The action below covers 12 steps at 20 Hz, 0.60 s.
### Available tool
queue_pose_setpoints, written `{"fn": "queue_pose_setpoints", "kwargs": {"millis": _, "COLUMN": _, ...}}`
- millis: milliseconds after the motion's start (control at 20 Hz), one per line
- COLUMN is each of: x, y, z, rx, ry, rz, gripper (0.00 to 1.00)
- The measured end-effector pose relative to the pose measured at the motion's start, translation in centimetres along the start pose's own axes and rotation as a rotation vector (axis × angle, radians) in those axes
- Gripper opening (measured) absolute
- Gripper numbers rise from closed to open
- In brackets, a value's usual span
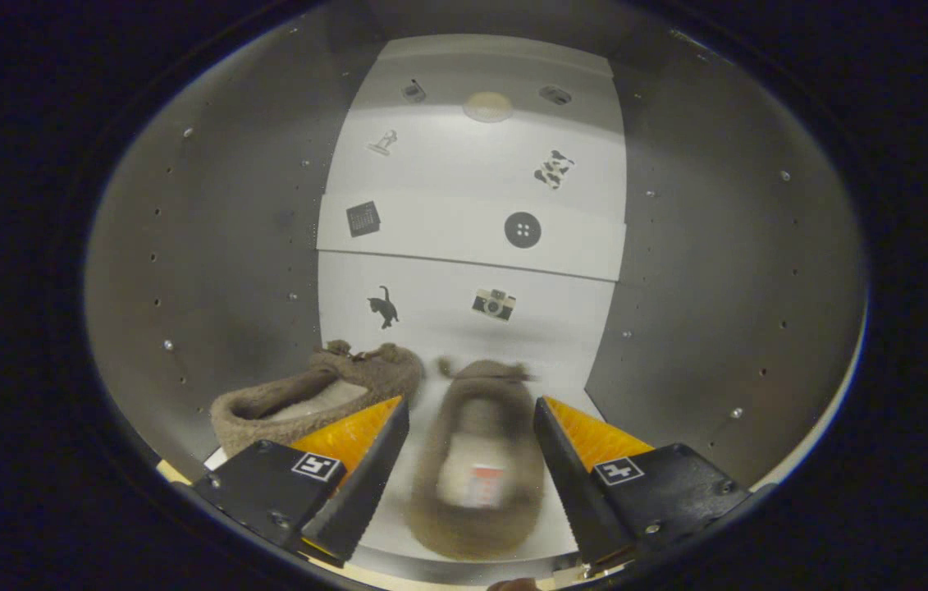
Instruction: Open the shoe cabinet door, grab the shoes and put them into the shoe cabinet, then close the shoe cabinet door.
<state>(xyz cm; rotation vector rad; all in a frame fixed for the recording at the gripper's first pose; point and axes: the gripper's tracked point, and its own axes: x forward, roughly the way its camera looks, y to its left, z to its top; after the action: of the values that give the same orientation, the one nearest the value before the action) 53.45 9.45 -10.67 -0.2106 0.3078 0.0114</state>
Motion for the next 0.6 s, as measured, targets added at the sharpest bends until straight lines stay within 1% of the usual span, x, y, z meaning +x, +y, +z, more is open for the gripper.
{"fn": "queue_pose_setpoints", "kwargs": {"millis": 300, "x": -5.2, "y": 0.5, "z": 1.7, "rx": 0.010, "ry": -0.040, "rz": 0.030, "gripper": 0.97}}
{"fn": "queue_pose_setpoints", "kwargs": {"millis": 450, "x": -9.3, "y": 1.2, "z": 2.1, "rx": 0.046, "ry": -0.037, "rz": 0.057, "gripper": 0.98}}
{"fn": "queue_pose_setpoints", "kwargs": {"millis": 600, "x": -14.6, "y": 2.1, "z": 2.6, "rx": 0.087, "ry": -0.027, "rz": 0.074, "gripper": 0.98}}
